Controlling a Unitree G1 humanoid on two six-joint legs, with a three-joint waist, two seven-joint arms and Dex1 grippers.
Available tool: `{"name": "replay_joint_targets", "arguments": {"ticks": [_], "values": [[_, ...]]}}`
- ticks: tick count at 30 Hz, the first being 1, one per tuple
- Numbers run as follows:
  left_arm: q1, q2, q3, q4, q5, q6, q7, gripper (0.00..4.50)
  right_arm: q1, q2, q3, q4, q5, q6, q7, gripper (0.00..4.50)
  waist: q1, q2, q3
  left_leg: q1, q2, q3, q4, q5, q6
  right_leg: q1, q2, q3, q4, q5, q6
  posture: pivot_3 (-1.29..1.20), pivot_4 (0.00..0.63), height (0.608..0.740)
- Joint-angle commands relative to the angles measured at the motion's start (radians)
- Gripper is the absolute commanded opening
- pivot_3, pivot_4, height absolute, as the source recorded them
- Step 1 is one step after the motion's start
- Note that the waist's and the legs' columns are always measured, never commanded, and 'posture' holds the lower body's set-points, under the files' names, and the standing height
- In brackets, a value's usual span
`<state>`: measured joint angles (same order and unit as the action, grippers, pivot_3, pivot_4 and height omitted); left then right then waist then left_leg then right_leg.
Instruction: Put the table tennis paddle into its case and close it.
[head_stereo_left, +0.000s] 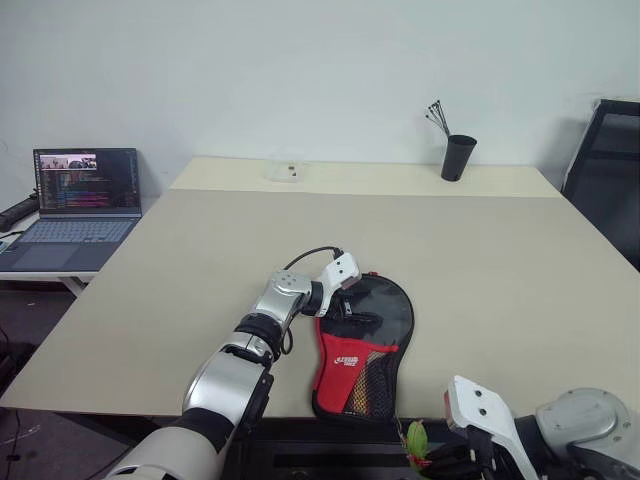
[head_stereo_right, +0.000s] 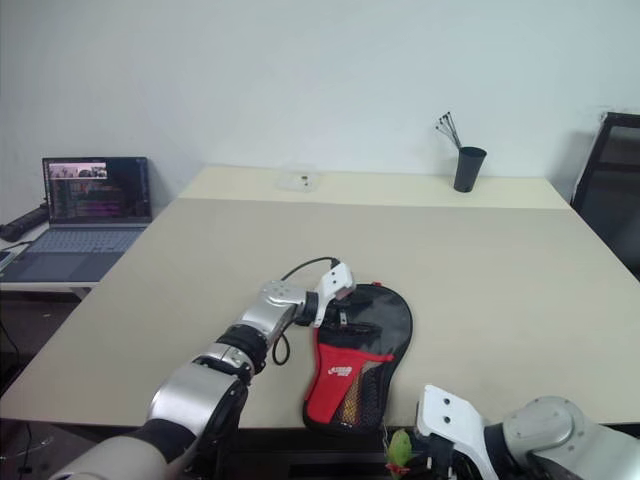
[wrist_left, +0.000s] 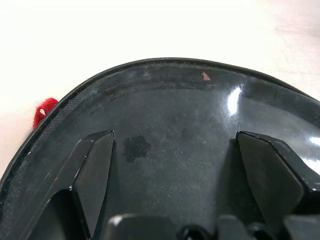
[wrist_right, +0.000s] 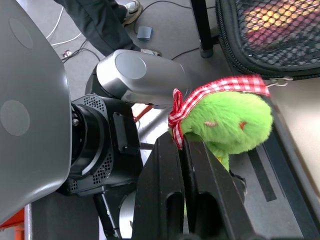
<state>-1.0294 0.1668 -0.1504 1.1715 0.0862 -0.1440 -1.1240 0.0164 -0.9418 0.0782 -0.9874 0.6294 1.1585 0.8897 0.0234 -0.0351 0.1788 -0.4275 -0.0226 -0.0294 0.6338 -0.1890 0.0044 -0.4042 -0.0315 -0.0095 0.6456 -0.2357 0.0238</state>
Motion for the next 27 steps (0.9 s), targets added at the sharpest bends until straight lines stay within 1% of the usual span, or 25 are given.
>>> {"name": "replay_joint_targets", "arguments": {"ticks": [1,3,6,9,10,11,12,13,16,17,19,21,24,27], "values": [[0.012,-0.008,-0.013,0.011,0.015,0.001,0.007,4.26,-0.009,-0.010,0.034,-0.046,0.018,-0.030,-0.020,0.02,0.000,0.000,0.000,0.000,0.000,0.000,0.000,0.000,0.000,0.000,0.000,0.000,0.000,0.000,0.000,0.00,0.150,0.740],[0.013,-0.009,-0.013,0.009,0.015,0.001,0.008,4.26,-0.014,-0.011,0.038,-0.028,0.009,-0.042,-0.038,0.02,0.000,0.000,0.000,0.000,0.000,0.000,0.000,0.000,0.000,0.000,0.000,0.000,0.000,0.000,0.000,0.00,0.150,0.740],[0.014,-0.010,-0.012,0.007,0.014,0.001,0.008,4.26,-0.023,-0.017,0.005,-0.005,0.032,-0.044,-0.039,0.66,0.000,0.000,0.000,0.000,0.000,0.000,0.000,0.000,0.000,0.000,0.000,0.000,0.000,0.000,0.000,0.00,0.150,0.740],[0.016,-0.012,-0.012,0.006,0.013,0.001,0.009,4.26,-0.045,-0.019,-0.054,0.008,0.085,-0.037,-0.030,1.68,0.000,0.000,0.000,0.000,0.000,0.000,0.001,0.000,0.000,0.000,0.000,0.000,0.000,0.000,0.000,0.00,0.150,0.740],[0.016,-0.013,-0.012,0.005,0.013,0.001,0.009,4.26,-0.059,-0.019,-0.082,0.013,0.115,-0.029,-0.027,2.07,0.000,0.000,0.000,0.000,0.000,0.000,0.001,0.000,0.000,0.000,0.000,0.000,0.000,0.000,0.000,0.00,0.150,0.740],[0.016,-0.014,-0.012,0.004,0.013,0.001,0.010,4.26,-0.071,-0.020,-0.107,0.015,0.145,-0.022,-0.026,2.37,0.000,0.000,0.000,0.000,0.000,0.000,0.001,0.000,0.000,0.000,0.000,0.000,0.001,0.000,0.000,0.00,0.150,0.740],[0.016,-0.014,-0.012,0.004,0.013,0.001,0.011,4.26,-0.087,-0.021,-0.140,0.017,0.190,-0.009,-0.024,2.80,0.000,0.000,0.000,0.000,0.000,0.000,0.002,0.000,0.000,0.001,0.000,0.000,0.001,0.000,0.000,0.00,0.150,0.740],[0.016,-0.015,-0.012,0.004,0.012,0.001,0.012,4.26,-0.100,-0.022,-0.167,0.019,0.231,0.001,-0.025,3.10,0.000,0.000,0.000,0.000,0.000,0.000,0.002,0.000,0.000,0.001,0.000,0.000,0.001,0.000,0.000,0.00,0.150,0.740],[0.017,-0.018,-0.011,0.002,0.011,0.001,0.015,4.26,-0.166,0.000,-0.240,0.055,0.367,0.029,-0.071,4.20,0.000,0.000,0.000,0.000,0.000,-0.001,0.002,0.000,0.000,0.001,0.000,0.000,0.001,0.000,0.000,0.00,0.150,0.740],[0.018,-0.019,-0.010,0.001,0.010,0.001,0.015,4.26,-0.198,0.014,-0.247,0.090,0.386,0.034,-0.097,4.47,0.000,0.000,0.000,0.000,0.000,-0.001,0.002,0.000,0.000,0.001,0.000,0.000,0.001,0.000,0.000,0.00,0.150,0.740],[0.020,-0.019,-0.007,-0.005,0.006,0.000,0.014,4.26,-0.267,0.053,-0.237,0.187,0.370,0.041,-0.163,4.47,-0.001,0.000,0.000,0.000,0.000,0.000,0.002,0.000,0.000,0.001,-0.001,0.000,0.001,0.001,0.000,0.00,0.150,0.740],[0.022,-0.013,-0.004,-0.021,-0.001,-0.003,0.000,4.26,-0.303,0.087,-0.226,0.257,0.345,0.044,-0.223,4.47,-0.001,0.000,0.000,0.000,0.000,0.000,0.002,0.000,0.000,0.001,-0.002,0.000,0.001,0.001,0.000,0.00,0.150,0.740],[0.030,0.014,0.017,-0.074,-0.034,-0.001,-0.043,4.26,-0.326,0.115,-0.191,0.331,0.281,0.005,-0.264,4.47,-0.001,0.000,0.000,-0.003,0.000,0.001,0.002,0.000,0.000,0.000,-0.003,0.000,0.001,0.001,-0.001,0.00,0.150,0.740],[0.055,0.060,0.045,-0.169,-0.079,0.019,-0.095,4.26,-0.345,0.128,-0.154,0.389,0.210,-0.057,-0.267,4.47,-0.005,0.001,0.000,-0.005,0.000,0.001,0.002,0.000,0.001,-0.002,-0.003,0.001,0.000,0.002,-0.004,0.00,0.150,0.740]]}}
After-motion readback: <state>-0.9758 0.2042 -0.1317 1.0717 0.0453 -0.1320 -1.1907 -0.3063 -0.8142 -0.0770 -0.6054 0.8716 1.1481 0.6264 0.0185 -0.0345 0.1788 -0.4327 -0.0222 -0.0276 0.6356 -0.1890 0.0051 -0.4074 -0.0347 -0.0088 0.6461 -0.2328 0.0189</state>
